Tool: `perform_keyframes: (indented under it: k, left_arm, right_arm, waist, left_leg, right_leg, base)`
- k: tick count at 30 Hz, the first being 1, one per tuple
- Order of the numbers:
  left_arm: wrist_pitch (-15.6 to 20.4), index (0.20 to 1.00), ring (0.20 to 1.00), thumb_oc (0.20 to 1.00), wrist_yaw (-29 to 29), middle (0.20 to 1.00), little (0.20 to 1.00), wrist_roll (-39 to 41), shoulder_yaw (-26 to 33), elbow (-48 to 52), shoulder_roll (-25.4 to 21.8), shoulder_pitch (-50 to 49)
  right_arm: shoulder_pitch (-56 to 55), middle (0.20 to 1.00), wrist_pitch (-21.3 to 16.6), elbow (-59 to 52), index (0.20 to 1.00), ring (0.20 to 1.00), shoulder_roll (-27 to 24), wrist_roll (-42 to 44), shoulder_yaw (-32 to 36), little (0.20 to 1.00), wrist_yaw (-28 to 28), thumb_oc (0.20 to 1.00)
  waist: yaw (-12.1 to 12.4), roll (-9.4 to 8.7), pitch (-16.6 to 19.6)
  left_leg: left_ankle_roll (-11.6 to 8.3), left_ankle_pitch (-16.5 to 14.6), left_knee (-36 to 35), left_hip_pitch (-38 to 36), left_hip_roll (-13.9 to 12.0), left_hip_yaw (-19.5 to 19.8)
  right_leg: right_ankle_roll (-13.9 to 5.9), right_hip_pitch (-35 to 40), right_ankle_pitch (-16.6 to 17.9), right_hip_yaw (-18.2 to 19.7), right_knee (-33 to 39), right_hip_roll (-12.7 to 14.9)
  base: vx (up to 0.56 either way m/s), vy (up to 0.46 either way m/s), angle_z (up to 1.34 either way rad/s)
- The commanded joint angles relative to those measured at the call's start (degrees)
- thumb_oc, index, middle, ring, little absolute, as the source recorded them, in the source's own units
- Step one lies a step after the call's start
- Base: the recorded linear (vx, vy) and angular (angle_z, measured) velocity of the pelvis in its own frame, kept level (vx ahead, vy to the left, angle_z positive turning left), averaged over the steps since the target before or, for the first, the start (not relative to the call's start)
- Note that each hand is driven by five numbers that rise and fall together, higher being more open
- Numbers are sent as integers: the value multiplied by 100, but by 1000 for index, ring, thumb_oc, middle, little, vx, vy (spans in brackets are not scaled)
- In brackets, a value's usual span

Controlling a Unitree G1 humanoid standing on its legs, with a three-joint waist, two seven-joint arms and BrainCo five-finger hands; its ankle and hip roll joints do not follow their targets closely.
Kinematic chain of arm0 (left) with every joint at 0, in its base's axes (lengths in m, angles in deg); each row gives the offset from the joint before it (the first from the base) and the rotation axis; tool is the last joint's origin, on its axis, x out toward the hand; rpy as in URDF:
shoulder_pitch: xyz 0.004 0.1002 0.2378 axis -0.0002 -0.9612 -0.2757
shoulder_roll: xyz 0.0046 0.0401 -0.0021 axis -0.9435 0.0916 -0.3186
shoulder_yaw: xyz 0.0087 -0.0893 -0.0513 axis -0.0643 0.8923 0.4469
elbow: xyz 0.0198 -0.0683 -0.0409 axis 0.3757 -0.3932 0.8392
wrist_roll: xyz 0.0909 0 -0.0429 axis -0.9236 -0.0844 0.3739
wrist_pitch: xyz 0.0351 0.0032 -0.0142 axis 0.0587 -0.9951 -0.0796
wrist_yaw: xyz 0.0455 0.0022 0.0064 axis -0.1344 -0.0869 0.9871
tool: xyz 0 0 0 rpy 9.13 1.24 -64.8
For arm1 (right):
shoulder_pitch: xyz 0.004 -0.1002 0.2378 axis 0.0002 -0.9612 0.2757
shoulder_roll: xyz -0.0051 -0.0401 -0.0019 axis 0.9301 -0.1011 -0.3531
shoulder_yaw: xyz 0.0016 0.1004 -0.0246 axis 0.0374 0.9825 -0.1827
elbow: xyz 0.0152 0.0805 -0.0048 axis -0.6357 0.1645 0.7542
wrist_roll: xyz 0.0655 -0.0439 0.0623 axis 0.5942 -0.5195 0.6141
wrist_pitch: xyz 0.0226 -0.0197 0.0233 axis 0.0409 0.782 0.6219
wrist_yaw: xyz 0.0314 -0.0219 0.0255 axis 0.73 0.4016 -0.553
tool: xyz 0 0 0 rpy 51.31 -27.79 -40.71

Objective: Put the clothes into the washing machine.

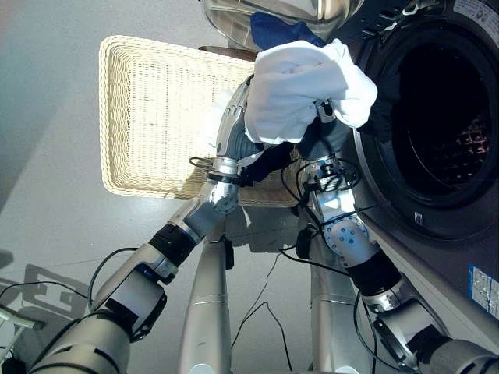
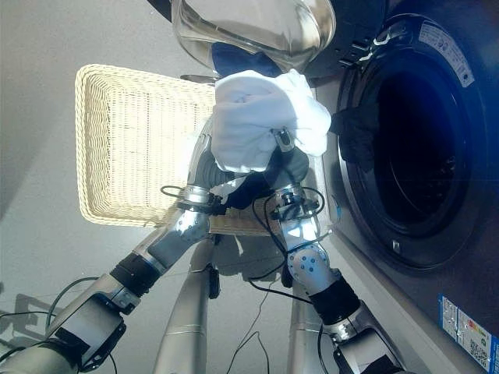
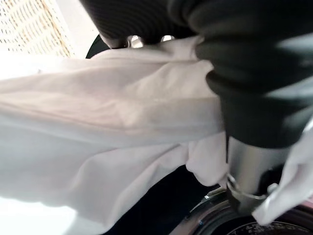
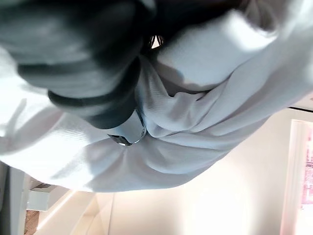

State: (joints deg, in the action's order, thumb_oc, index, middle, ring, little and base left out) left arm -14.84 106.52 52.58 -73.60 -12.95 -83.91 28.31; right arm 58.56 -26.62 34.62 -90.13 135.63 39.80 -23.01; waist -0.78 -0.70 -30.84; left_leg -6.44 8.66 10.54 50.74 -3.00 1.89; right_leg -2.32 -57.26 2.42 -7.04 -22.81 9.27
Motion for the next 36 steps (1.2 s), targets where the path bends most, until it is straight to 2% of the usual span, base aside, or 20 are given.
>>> perform_keyframes:
  k: [1, 10, 13, 14, 15, 16, 18, 19, 20, 21, 22, 23, 25, 27, 30, 32, 36]
  left_arm:
    - [328, 200, 200, 200, -237, 200, 200, 60, -92, 125, 213, 278]
    - [394, 200, 200, 200, -323, 200, 200, 123, -95, -13, 166, 292]
    - [401, 200, 200, 200, -263, 200, 200, 239, -29, -38, 81, 271]
    - [436, 200, 200, 200, -183, 200, 200, 372, 6, -84, 39, 247]
    - [443, 200, 200, 200, -159, 200, 200, 401, 14, -97, 30, 242]
    - [503, 200, 200, 200, -106, 200, 200, 507, 54, -145, 25, 214]
    - [667, 200, 200, 200, -13, 200, 200, 694, 212, -201, -11, 94]
    - [689, 200, 200, 200, 47, 200, 200, 788, 243, -204, -35, 67]
    - [843, 200, 200, 200, 100, 200, 200, 972, 346, -243, -61, -40]
    - [873, 200, 200, 200, 117, 200, 200, 1005, 375, -253, -67, -69]
    - [940, 200, 200, 200, 145, 200, 200, 1045, 438, -238, -90, -150]
    - [1076, 200, 200, 200, 150, 200, 200, 1142, 544, -245, -138, -258]
    - [1207, 200, 200, 200, 181, 200, 200, 1191, 641, -229, -195, -364]
    - [1492, 200, 200, 200, 258, 200, 200, 1288, 818, -194, -250, -504]
    - [1803, 200, 200, 200, 271, 200, 200, 1486, 983, -109, -284, -610]
    - [1857, 200, 200, 200, 260, 200, 200, 1556, 1020, -62, -297, -639]
    - [2136, 200, 200, 200, 297, 200, 200, 1732, 1174, 152, -318, -768]
  right_arm:
    - [301, 200, -132, -1044, 200, 200, 361, -64, -107, 200, -450, 200]
    - [283, 200, -322, -952, 200, 200, 357, -217, -73, 200, -368, 200]
    - [280, 200, -540, -873, 200, 200, 257, -492, 41, 200, -54, 200]
    - [275, 231, -519, -772, 231, 231, 192, -459, 105, 231, 115, 231]
    - [275, 297, -503, -744, 297, 297, 180, -455, 121, 297, 158, 297]
    - [277, 435, -455, -657, 435, 435, 145, -511, 186, 435, 277, 435]
    - [238, 360, -274, -517, 360, 360, 72, -810, 271, 360, 623, 360]
    - [225, 357, -184, -449, 357, 357, 33, -948, 292, 357, 755, 357]
    - [176, 413, -15, -316, 413, 413, -65, -1078, 339, 413, 917, 413]
    - [167, 435, 35, -278, 435, 435, -91, -1089, 350, 435, 948, 435]
    - [126, 564, 121, -185, 564, 564, -152, -1111, 380, 564, 967, 564]
    - [89, 1000, 239, -23, 1000, 1000, -258, -1207, 464, 1000, 1030, 1000]
    - [70, 1000, 383, 98, 1000, 1000, -365, -1329, 518, 1000, 1080, 1000]
    - [97, 1000, 650, 361, 1000, 1000, -580, -1695, 532, 1000, 1266, 1000]
    - [82, 1000, 930, 674, 1000, 1000, -768, -2160, 516, 1000, 1258, 1000]
    - [84, 1000, 1025, 733, 1000, 1000, -828, -2271, 496, 1000, 1271, 1000]
    - [85, 1000, 1483, 1050, 1000, 1000, -1080, -3052, 364, 1000, 1328, 1000]
  waist:
    - [-51, -80, 105]
    - [-66, -72, 105]
    - [-74, -64, 105]
    - [-81, -60, 105]
    - [-81, -57, 105]
    - [-79, -50, 105]
    - [-66, -27, 105]
    - [-61, -16, 105]
    - [-46, 4, 105]
    - [-43, 12, 105]
    - [-28, 32, 105]
    - [-3, 56, 105]
    - [16, 78, 105]
    - [51, 112, 105]
    - [93, 158, 105]
    - [104, 164, 105]
    - [152, 180, 105]
  left_leg:
    - [436, 63, 91, 91, 325, -170]
    - [421, 59, 109, 53, 330, -171]
    - [406, 59, 119, 49, 317, -183]
    - [394, 59, 132, 49, 318, -185]
    - [393, 58, 138, 54, 317, -185]
    - [396, 55, 140, 50, 320, -180]
    - [383, 61, 124, 49, 314, -180]
    - [377, 66, 119, 49, 317, -176]
    - [375, 73, 99, 38, 321, -163]
    - [375, 73, 94, 32, 321, -160]
    - [378, 71, 91, 29, 320, -153]
    - [377, 69, 69, 7, 324, -138]
    - [371, 75, 50, -4, 333, -121]
    - [366, 89, 12, -16, 344, -103]
    - [370, 87, -7, -30, 357, -82]
    - [370, 89, 0, -26, 358, -78]
    - [381, 83, 9, -28, 373, -51]
  right_leg:
    - [-418, 262, 904, -153, 815, -306]
    - [-425, 305, 909, -145, 827, -303]
    - [-431, 306, 906, -138, 812, -298]
    - [-434, 310, 911, -131, 819, -298]
    - [-434, 307, 912, -129, 818, -298]
    - [-435, 307, 914, -127, 815, -297]
    - [-437, 310, 913, -140, 825, -282]
    - [-437, 310, 920, -140, 833, -278]
    - [-433, 320, 925, -144, 851, -268]
    - [-432, 322, 924, -145, 852, -267]
    - [-430, 320, 921, -149, 844, -260]
    - [-430, 342, 918, -172, 853, -238]
    - [-429, 358, 922, -187, 872, -230]
    - [-414, 369, 928, -203, 902, -230]
    - [-398, 381, 902, -205, 894, -222]
    - [-393, 382, 893, -208, 884, -220]
    - [-365, 384, 867, -231, 856, -211]
  base:
    - [0, 0, 0]
    - [0, 0, 0]
    - [0, 0, 0]
    - [0, 0, 0]
    - [0, 0, 0]
    - [0, 0, 0]
    - [0, 0, 0]
    - [0, 0, 0]
    - [0, 0, 0]
    - [0, 0, 0]
    - [0, 0, 0]
    - [0, 0, 0]
    - [0, 0, 0]
    - [0, 0, 0]
    - [0, 0, 0]
    - [0, 0, 0]
    - [0, 0, 0]
